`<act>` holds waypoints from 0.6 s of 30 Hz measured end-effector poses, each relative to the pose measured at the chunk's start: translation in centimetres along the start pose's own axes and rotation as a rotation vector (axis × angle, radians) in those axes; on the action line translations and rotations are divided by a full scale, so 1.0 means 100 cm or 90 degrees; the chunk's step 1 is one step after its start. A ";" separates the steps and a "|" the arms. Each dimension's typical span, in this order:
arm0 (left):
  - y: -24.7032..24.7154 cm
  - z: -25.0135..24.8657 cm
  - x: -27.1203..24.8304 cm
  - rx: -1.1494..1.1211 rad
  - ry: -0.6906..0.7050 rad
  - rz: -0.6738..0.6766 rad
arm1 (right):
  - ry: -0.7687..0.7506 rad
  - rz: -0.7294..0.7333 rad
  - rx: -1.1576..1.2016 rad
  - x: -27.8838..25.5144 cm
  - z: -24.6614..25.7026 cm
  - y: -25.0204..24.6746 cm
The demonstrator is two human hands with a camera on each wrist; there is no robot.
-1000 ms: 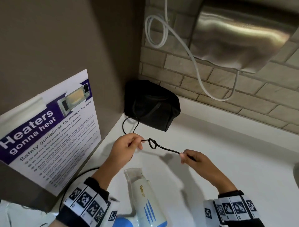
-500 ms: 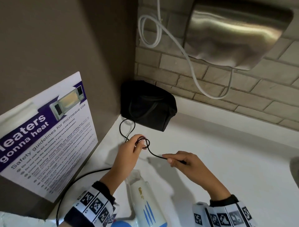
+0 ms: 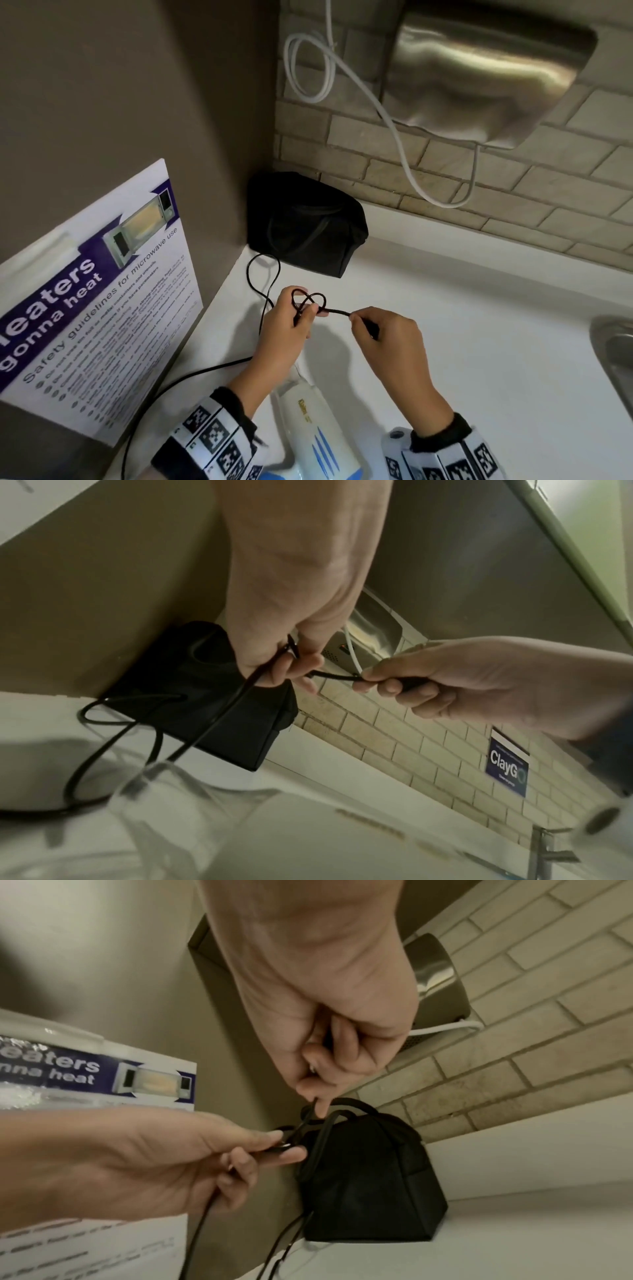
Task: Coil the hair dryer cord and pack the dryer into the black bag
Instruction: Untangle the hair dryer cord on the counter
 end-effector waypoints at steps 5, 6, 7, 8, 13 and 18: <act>0.005 -0.004 -0.006 0.013 0.003 0.022 | 0.000 0.040 0.065 0.002 0.014 0.007; 0.007 -0.005 -0.008 0.006 -0.002 0.026 | -0.001 0.064 0.075 0.003 0.016 0.007; 0.008 -0.005 -0.009 -0.001 -0.004 0.026 | -0.003 0.096 0.080 0.003 0.017 0.006; 0.006 -0.007 -0.008 -0.006 -0.001 0.021 | 0.005 0.139 0.099 0.003 0.017 0.004; -0.014 -0.013 0.001 -0.042 0.029 -0.049 | 0.207 0.231 0.458 -0.008 0.010 -0.008; -0.002 -0.009 0.000 -0.044 0.030 -0.050 | 0.263 0.080 0.635 -0.008 -0.001 -0.007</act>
Point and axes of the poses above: each hand's wrist, its own x-axis towards the middle knuckle, its own y-axis out of the palm, z = x × y, the point moved 1 cm from there along x, towards the middle knuckle, and after that the axes turned 1 degree about x, right-handed, at the moved point
